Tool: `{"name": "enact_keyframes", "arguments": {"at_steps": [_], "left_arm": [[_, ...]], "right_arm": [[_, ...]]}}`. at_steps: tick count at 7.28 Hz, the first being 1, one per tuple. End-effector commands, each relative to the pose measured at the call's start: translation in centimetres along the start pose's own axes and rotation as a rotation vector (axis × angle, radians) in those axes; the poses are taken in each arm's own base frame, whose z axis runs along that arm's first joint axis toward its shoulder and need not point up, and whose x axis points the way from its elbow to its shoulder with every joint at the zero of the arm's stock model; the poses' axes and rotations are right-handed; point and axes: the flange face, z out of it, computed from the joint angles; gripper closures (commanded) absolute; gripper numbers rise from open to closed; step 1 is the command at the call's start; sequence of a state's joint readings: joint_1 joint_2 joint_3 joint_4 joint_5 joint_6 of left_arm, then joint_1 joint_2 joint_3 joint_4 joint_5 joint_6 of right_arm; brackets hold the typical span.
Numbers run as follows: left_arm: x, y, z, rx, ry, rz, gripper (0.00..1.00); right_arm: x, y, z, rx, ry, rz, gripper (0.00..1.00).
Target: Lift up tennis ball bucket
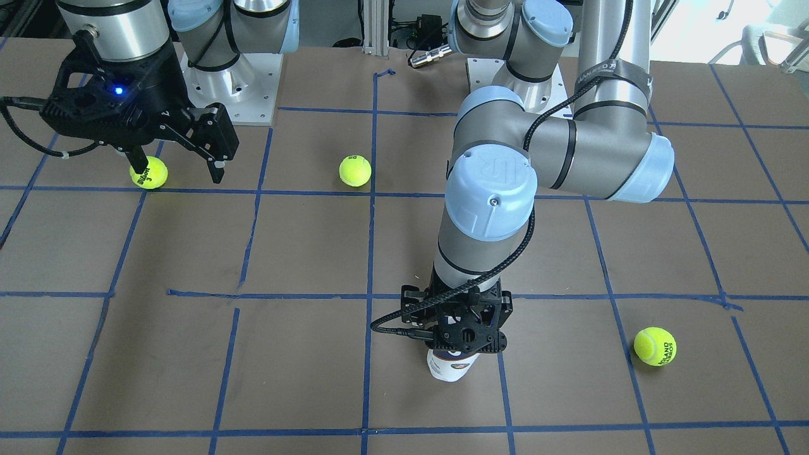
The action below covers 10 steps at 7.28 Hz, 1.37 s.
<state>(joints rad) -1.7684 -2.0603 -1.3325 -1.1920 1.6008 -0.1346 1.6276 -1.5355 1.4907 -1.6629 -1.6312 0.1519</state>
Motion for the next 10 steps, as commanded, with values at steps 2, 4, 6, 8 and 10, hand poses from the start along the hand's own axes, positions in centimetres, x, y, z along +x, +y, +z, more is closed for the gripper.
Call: {"name": "enact_keyframes", "arguments": {"at_steps": [2,4,6,8,10], "left_arm": [[0.1,1.8,-7.3,0.057,0.013,0.007,0.00],[-2.0,5.2,-12.4,-0.026,-0.003,0.010,0.00],[-5.1,7.8,-14.9,-0.067,-0.014,-0.024,0.00],[-10.3,9.5,-15.3,-0.118,-0.011,0.024,0.00],[-11.7,12.7,-15.5,-0.130,-0.009,0.005,0.00]], "right_arm": [[-0.1,0.0,0.0,0.000,-0.001,-0.002,0.00],[-0.1,0.0,0.0,0.003,-0.001,-0.003,0.00],[-0.1,0.1,0.1,0.001,0.007,-0.018,0.00],[-0.3,0.2,-0.1,0.003,0.000,-0.020,0.00],[-0.4,-0.3,-0.2,0.009,-0.004,-0.006,0.00]]}}
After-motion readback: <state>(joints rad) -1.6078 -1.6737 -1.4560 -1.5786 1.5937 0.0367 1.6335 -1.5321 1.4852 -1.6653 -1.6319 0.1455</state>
